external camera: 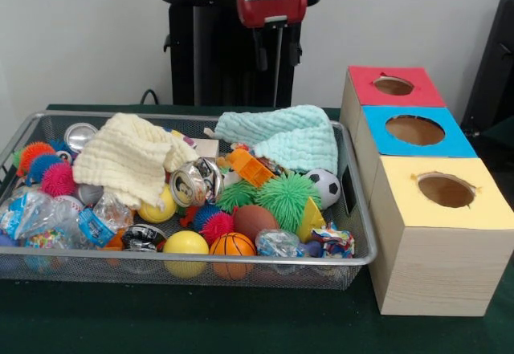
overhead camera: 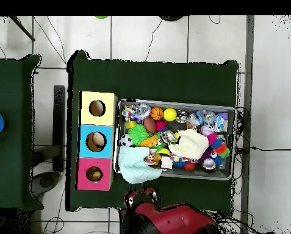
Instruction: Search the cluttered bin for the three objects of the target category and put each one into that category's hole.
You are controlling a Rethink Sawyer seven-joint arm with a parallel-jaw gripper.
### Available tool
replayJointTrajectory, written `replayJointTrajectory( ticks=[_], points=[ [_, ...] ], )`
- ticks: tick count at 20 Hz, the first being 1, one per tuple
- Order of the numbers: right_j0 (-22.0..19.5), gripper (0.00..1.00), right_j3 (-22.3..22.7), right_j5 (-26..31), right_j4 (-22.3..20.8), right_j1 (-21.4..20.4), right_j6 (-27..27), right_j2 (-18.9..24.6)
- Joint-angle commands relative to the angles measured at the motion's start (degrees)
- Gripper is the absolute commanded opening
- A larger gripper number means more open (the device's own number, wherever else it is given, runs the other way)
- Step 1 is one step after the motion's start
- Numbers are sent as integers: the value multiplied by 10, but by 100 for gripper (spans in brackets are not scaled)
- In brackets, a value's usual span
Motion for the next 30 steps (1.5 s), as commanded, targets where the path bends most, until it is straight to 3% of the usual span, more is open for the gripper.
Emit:
replayJointTrajectory(
  ticks=[1, 10, 20, 30],
  points=[
    [63, 100, -32, -59, 79, 39, 144, -52],
    [138, 100, -86, -127, 140, 113, 124, -91],
    [138, 100, -139, -130, 154, 155, 81, -87],
    [153, 100, -170, -117, 141, 150, 64, -111]
  ],
)
